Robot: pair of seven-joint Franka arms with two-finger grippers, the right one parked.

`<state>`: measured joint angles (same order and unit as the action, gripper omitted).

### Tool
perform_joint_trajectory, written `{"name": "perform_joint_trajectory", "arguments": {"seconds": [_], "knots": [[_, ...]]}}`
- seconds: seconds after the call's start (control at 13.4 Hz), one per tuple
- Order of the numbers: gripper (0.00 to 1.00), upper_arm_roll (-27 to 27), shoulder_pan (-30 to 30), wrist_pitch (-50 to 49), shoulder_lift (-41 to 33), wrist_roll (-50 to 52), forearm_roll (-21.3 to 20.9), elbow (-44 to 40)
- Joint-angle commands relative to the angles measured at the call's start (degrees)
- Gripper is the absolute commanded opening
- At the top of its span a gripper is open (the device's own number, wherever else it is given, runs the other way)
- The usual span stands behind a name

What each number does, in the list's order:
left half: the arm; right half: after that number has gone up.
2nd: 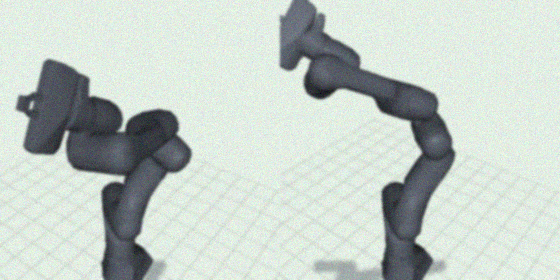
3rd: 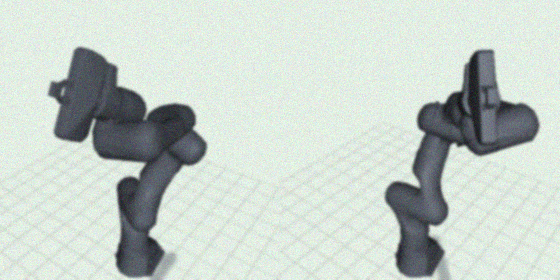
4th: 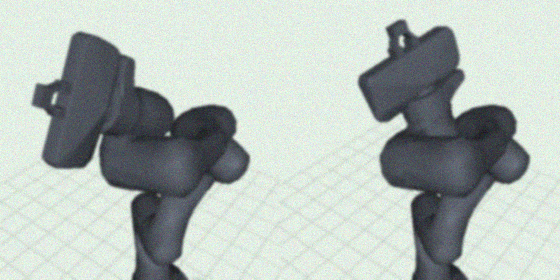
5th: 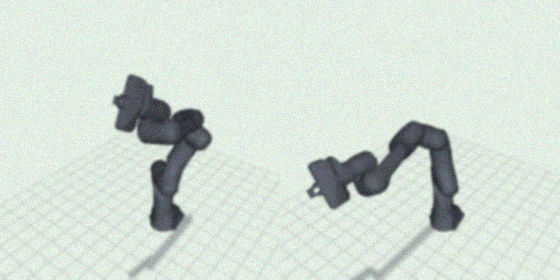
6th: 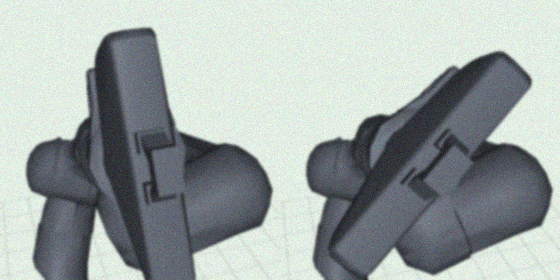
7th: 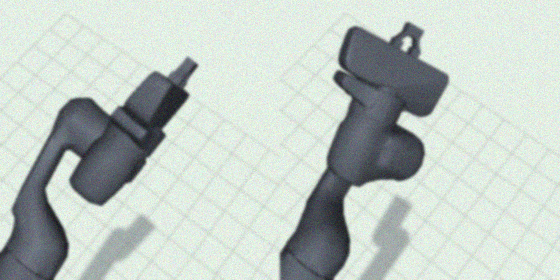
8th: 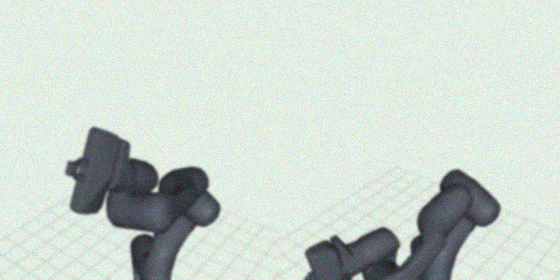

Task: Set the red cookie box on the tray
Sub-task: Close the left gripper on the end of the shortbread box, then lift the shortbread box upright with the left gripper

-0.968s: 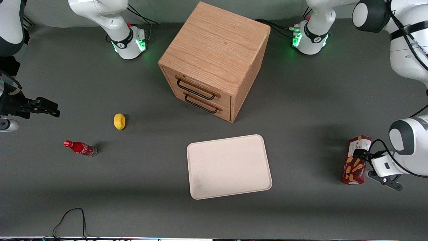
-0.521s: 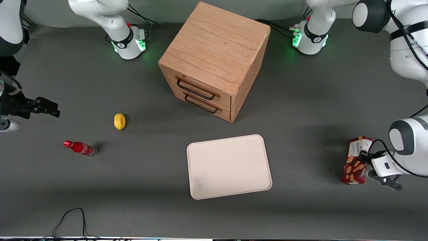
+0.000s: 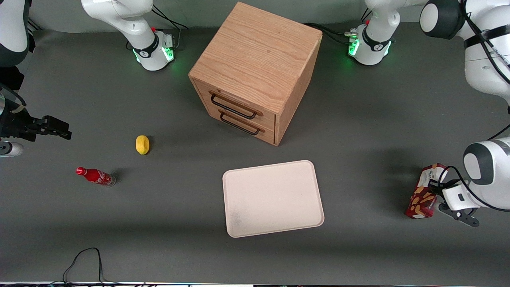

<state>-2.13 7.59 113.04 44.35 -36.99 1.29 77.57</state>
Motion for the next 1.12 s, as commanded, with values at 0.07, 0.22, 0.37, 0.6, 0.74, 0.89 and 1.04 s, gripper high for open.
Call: {"name": "perform_joint_trajectory", "arguments": {"seconds": [0.07,0.22,0.37,0.6,0.74,0.89,1.04], "knots": [[0.00,-0.68,-1.79,-7.01,-4.87,3.74,-0.32,0.83],[0.00,-0.68,-1.79,-12.11,-9.00,4.82,-1.03,0.92],[0.00,-0.77,-1.97,-17.83,-13.48,6.30,-1.03,0.66],[0.00,-0.68,-1.97,-25.21,-19.99,7.19,-1.21,0.22],[0.00,-0.42,-2.66,-30.57,-21.67,7.81,-2.08,-2.66],[0.00,-0.42,-3.63,-35.06,-21.59,8.34,-2.96,-6.36],[0.00,-0.33,-3.81,-36.48,-21.59,8.69,-3.05,-6.90]]}}
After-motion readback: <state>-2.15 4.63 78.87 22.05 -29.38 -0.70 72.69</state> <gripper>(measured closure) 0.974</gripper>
